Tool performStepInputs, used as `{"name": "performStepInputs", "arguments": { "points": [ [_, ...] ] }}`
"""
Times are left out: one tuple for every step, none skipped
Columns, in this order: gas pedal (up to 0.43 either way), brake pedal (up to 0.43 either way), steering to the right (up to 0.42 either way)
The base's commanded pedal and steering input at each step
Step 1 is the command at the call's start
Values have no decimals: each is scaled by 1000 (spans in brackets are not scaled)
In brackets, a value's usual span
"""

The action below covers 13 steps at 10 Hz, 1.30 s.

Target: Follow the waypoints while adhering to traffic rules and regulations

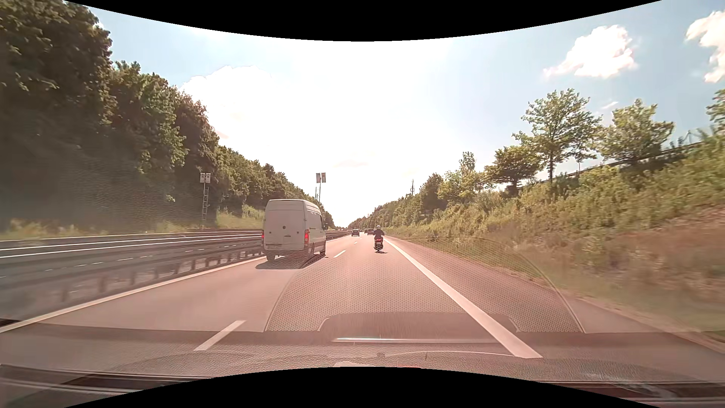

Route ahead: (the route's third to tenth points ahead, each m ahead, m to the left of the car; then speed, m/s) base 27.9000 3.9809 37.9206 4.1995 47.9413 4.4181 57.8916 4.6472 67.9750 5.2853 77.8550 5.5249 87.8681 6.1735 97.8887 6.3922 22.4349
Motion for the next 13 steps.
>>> {"name": "performStepInputs", "arguments": {
  "points": [
    [319,12,-4],
    [331,12,-4],
    [339,12,-4],
    [350,12,-4],
    [350,12,-4],
    [350,12,-4],
    [350,12,-4],
    [350,12,-4],
    [350,12,-4],
    [350,12,-4],
    [350,12,-4],
    [350,12,-4],
    [350,12,-2]
  ]
}}
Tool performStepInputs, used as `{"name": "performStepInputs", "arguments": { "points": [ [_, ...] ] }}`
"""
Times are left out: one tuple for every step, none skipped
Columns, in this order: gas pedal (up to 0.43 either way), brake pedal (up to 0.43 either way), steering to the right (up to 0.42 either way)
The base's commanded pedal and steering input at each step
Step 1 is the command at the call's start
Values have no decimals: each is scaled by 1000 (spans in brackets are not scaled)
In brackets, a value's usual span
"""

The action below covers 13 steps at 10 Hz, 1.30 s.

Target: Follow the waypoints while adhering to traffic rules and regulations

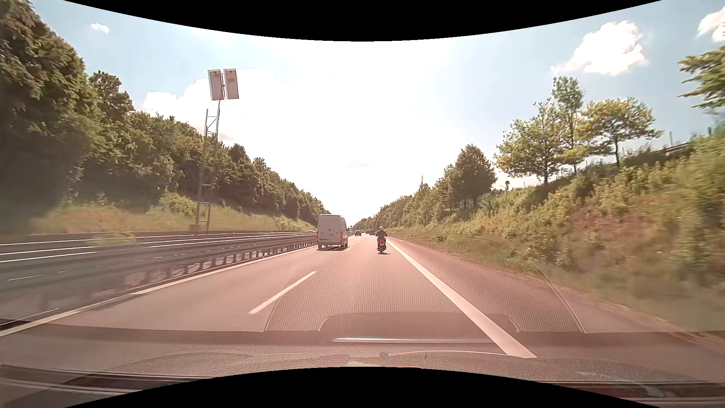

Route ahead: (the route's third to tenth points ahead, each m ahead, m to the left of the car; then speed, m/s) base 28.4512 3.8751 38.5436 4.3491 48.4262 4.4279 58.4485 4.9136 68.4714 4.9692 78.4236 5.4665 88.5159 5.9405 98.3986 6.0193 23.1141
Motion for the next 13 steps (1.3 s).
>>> {"name": "performStepInputs", "arguments": {
  "points": [
    [350,12,-2],
    [350,12,-2],
    [350,12,-2],
    [350,12,-2],
    [350,12,-3],
    [350,12,-2],
    [350,12,-2],
    [350,12,-2],
    [350,12,-2],
    [350,12,-2],
    [350,12,-1],
    [350,12,0],
    [350,6,0]
  ]
}}
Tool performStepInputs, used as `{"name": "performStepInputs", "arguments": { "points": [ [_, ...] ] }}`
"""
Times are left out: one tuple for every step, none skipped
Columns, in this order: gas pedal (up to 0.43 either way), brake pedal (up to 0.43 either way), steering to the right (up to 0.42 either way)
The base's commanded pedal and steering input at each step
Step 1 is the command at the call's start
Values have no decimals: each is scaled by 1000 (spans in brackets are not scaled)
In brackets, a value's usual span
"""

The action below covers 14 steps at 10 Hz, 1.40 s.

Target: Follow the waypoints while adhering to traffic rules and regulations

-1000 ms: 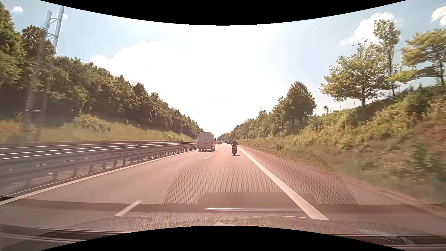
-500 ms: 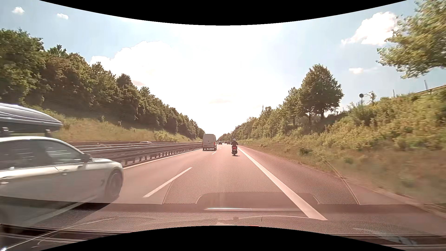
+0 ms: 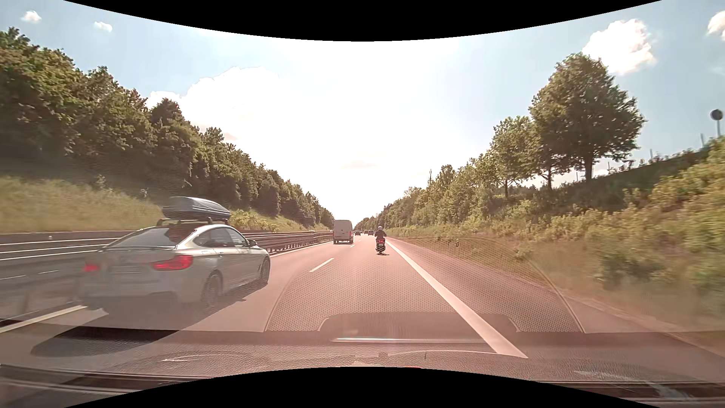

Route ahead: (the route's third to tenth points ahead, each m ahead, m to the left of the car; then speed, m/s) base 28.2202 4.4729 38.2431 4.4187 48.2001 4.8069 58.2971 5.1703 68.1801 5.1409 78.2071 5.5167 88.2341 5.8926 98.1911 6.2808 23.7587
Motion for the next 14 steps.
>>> {"name": "performStepInputs", "arguments": {
  "points": [
    [350,12,0],
    [350,12,0],
    [350,12,0],
    [350,12,0],
    [350,12,-1],
    [350,12,-4],
    [350,12,-7],
    [350,12,-8],
    [350,12,-8],
    [350,12,-7],
    [350,12,-6],
    [350,12,-6],
    [350,12,-6],
    [350,12,-6]
  ]
}}
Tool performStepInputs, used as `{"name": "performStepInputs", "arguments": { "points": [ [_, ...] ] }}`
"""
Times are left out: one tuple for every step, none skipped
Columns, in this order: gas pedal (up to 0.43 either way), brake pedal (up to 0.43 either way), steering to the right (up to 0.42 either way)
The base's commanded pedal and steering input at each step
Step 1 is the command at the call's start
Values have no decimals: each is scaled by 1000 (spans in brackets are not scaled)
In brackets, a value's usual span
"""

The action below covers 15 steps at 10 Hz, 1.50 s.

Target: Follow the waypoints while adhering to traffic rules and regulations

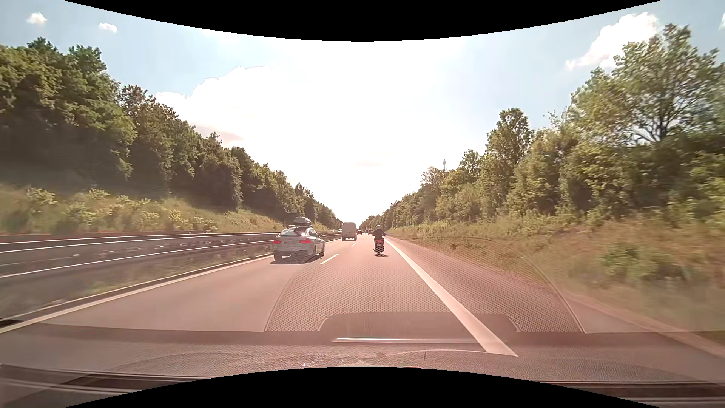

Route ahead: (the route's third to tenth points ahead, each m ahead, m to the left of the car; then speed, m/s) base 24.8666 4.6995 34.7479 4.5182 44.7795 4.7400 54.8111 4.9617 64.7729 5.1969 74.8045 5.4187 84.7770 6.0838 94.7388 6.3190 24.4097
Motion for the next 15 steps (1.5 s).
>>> {"name": "performStepInputs", "arguments": {
  "points": [
    [350,12,-6],
    [350,12,-5],
    [350,12,-4],
    [350,12,-1],
    [350,12,-1],
    [350,12,-1],
    [350,12,-2],
    [350,12,-3],
    [350,12,-3],
    [350,12,-3],
    [350,12,-3],
    [350,12,-3],
    [350,12,-3],
    [339,12,-2],
    [268,12,0]
  ]
}}
